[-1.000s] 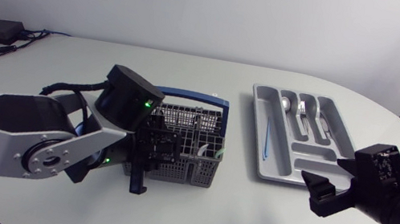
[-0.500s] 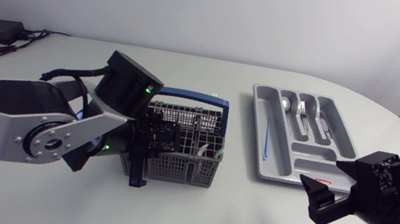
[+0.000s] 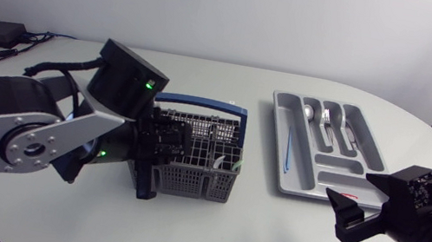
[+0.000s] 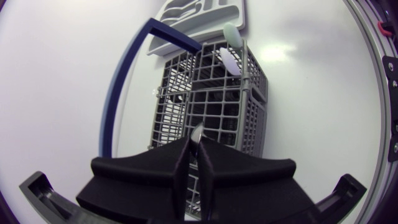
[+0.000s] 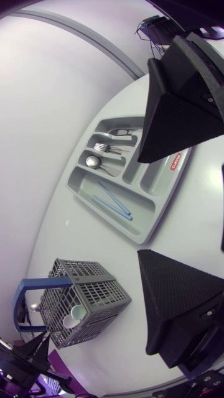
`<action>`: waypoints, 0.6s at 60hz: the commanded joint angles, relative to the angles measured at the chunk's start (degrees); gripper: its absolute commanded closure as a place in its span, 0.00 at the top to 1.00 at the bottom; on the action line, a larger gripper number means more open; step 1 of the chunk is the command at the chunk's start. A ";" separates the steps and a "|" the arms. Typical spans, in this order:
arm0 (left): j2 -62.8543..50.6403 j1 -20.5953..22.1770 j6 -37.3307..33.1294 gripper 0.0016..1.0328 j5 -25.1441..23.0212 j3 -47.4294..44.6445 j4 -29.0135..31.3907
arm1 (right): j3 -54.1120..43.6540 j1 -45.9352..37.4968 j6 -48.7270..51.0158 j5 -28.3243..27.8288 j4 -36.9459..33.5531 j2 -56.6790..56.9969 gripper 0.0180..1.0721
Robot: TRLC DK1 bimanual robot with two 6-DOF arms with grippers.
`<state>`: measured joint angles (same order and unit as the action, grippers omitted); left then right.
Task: Unload the cutlery basket into the drawer organizer.
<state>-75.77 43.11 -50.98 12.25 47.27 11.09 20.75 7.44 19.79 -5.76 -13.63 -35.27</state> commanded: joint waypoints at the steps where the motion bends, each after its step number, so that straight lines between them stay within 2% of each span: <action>1: 2.99 0.83 1.41 0.03 -0.39 0.72 0.60 | -1.86 0.47 1.04 0.22 -0.70 0.64 0.95; 20: 5.89 3.29 2.38 0.03 -0.30 1.16 2.35 | -1.68 0.47 2.01 0.22 -2.90 3.36 0.95; 36: 9.59 4.96 2.20 0.03 2.69 2.30 4.99 | -1.07 0.47 2.62 0.31 -5.18 6.35 0.95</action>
<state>-67.96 47.24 -49.47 14.24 47.48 15.20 20.23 7.44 21.12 -5.76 -17.91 -29.56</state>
